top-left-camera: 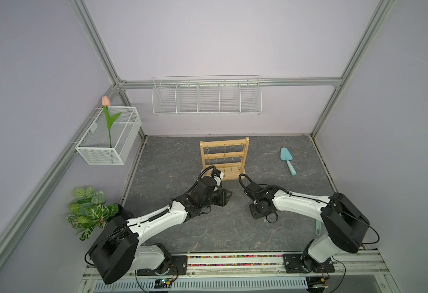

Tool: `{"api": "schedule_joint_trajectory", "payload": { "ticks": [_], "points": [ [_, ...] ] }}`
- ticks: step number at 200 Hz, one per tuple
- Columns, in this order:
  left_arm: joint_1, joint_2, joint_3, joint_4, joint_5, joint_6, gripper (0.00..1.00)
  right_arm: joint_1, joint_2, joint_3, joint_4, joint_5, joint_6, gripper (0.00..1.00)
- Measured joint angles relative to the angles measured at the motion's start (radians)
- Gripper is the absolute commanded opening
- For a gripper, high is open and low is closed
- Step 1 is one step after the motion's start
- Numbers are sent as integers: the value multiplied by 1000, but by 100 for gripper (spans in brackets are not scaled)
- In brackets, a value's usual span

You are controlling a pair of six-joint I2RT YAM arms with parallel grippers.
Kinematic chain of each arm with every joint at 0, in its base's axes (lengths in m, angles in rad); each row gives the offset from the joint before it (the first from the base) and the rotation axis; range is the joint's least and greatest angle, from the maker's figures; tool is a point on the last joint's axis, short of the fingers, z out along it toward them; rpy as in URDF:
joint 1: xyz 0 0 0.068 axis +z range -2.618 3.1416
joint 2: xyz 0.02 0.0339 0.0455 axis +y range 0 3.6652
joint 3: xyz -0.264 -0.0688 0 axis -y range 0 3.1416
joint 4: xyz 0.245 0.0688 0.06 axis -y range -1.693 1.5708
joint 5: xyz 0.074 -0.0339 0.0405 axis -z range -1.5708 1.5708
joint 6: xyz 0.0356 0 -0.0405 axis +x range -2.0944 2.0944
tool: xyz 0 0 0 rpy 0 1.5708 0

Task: Hang the necklace on the jewelry display stand
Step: Pick up the necklace from the center of the board.

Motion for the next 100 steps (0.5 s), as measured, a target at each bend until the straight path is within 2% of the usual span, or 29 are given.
{"api": "schedule_joint_trajectory", "payload": {
  "ticks": [100],
  "points": [
    [0,0,0,-6,3,0,46,-11,-58,-5,-71,46,4,7]
  ]
}}
